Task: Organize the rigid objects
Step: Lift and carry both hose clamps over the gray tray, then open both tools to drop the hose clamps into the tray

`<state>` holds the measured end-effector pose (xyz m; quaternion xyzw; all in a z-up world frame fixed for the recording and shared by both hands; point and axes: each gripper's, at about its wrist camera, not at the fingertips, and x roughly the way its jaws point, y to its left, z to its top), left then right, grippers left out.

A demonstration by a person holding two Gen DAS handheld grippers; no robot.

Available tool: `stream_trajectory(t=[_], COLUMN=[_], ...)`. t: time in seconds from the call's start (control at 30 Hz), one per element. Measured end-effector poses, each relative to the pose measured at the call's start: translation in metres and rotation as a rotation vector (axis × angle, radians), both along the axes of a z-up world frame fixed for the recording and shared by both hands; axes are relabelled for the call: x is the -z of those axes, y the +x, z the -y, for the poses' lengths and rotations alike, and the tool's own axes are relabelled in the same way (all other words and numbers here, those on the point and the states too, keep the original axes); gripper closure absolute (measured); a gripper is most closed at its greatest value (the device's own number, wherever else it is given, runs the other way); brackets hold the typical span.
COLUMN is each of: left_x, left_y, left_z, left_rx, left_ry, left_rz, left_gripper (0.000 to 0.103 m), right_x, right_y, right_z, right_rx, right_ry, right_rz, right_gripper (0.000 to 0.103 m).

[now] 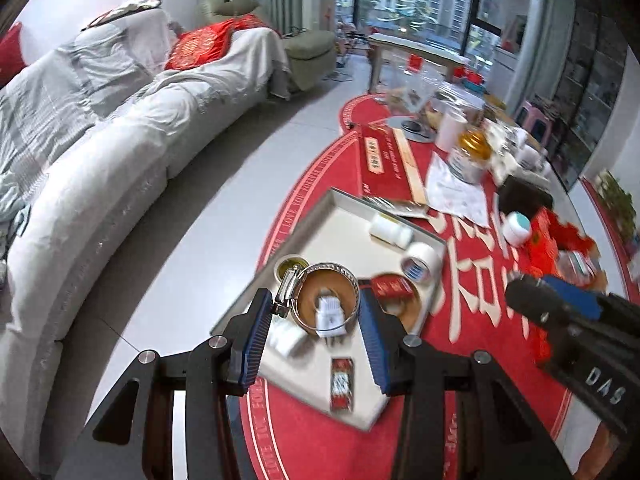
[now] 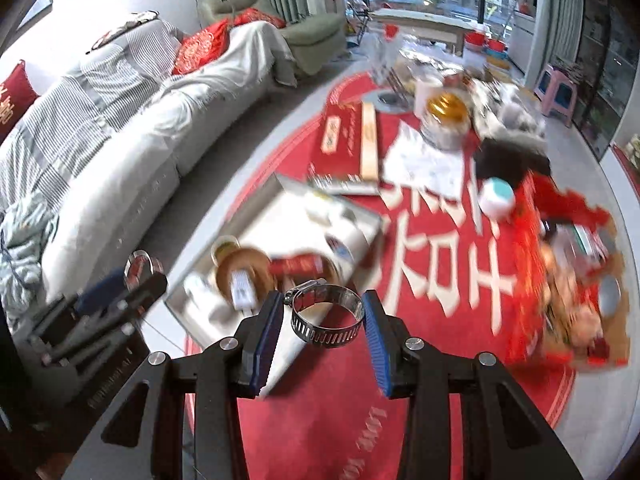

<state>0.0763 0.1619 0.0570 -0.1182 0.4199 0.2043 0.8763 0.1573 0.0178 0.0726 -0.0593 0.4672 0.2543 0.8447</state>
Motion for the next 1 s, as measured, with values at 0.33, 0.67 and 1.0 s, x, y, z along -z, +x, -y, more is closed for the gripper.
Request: stream_trajectory(t=[0.33, 0.67, 1.0], left_x=[0.064, 0.091, 0.109], left_y=[0.031, 0.039, 0.048], left_z=[-0.023, -0.028, -0.032], left_rx=[-0.063, -0.072, -0.066], left_ry=[-0.06, -0.075, -0.09], left_rz=[-0.129, -0.184, -0.206], left_gripper=[0.056, 0.056, 0.05], right_x=[0.04, 0.077, 0.109], right_y=[0.029, 0.039, 0.048], right_z=[-0.039, -0.049, -0.061], right_rx=[-0.031, -0.034, -0.058], right_ry=[-0.05, -0.087, -0.115], right_rz=[-0.063, -0.136, -0.209], right_gripper=[0.061, 0.061, 0.061])
